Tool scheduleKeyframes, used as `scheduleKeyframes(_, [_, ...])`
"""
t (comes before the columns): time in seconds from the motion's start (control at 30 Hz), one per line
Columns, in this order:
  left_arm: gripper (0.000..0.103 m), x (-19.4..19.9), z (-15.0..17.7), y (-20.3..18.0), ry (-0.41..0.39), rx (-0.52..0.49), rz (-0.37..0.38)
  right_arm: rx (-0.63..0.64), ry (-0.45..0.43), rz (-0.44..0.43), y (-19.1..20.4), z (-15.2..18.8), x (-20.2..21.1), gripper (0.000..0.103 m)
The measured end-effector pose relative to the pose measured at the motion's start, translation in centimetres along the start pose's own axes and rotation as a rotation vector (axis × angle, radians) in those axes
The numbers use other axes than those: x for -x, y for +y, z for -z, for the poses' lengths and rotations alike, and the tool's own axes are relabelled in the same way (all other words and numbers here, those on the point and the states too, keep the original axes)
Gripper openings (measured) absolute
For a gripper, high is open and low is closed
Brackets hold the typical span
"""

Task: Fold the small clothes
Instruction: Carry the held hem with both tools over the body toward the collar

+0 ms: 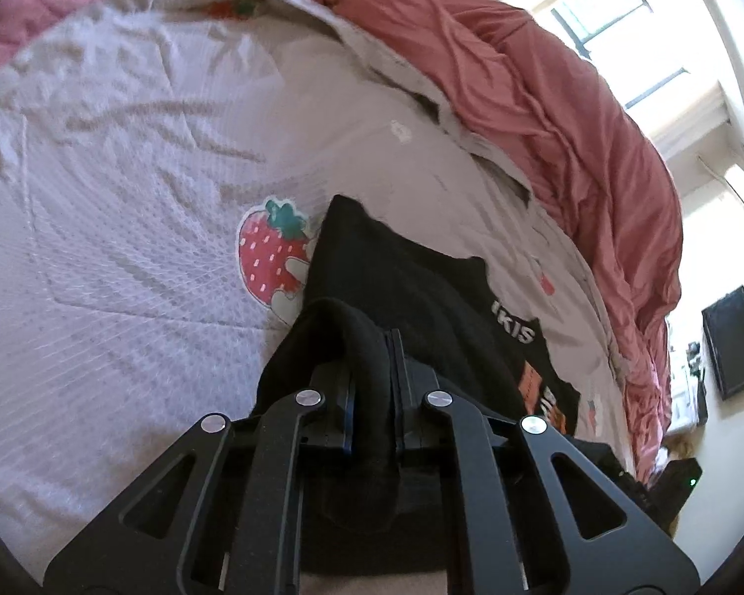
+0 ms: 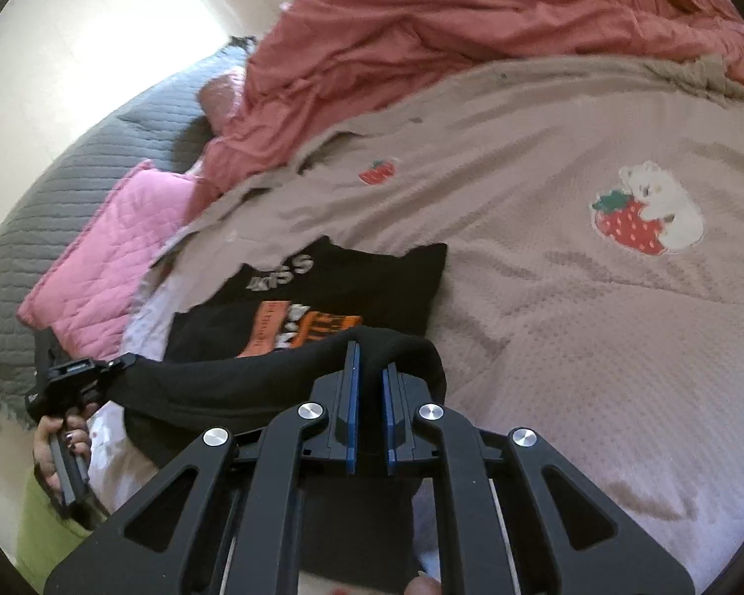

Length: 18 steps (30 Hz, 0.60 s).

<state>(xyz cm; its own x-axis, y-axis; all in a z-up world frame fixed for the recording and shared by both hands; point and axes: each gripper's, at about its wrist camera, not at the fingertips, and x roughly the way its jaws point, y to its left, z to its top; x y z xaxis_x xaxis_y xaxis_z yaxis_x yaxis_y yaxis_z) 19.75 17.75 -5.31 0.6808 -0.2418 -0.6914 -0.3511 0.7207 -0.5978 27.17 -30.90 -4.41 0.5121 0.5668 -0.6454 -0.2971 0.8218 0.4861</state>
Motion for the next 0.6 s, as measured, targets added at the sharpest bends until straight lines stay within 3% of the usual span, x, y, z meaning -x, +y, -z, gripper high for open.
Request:
scheduleKeyframes(0.17, [0.008, -1.6, -0.4, 1.0, 0.005, 0.056, 0.030, -0.060, 0.068, 0.056, -1.5, 0.0, -2.8, 0.007])
scheduleKeyframes(0.37, [0.008, -2.8, -1.9, 0.3, 0.001, 0.075, 0.055, -0.088, 0.059, 0.059, -1.8, -0.7, -3.1, 0.007])
scheduleKeyframes(0.5, [0.008, -3.6, -3.1, 0.3, 0.007, 0.170, 0.092, -0.118, 0.059, 0.068, -1.9, -1.5, -3.9, 0.007])
scheduleKeyframes(0.57, [0.026, -4.1, -3.0, 0.8, 0.008, 0.214, 0.080, -0.155, 0.087, 0.075, -2.4, -1.6, -4.6, 0.009])
scheduleKeyframes(0.6, [0.027, -4.3, -2.9, 1.3, 0.000, 0.243, 0.101, -0.175, 0.093, 0.071, -2.6, -1.6, -4.7, 0.009])
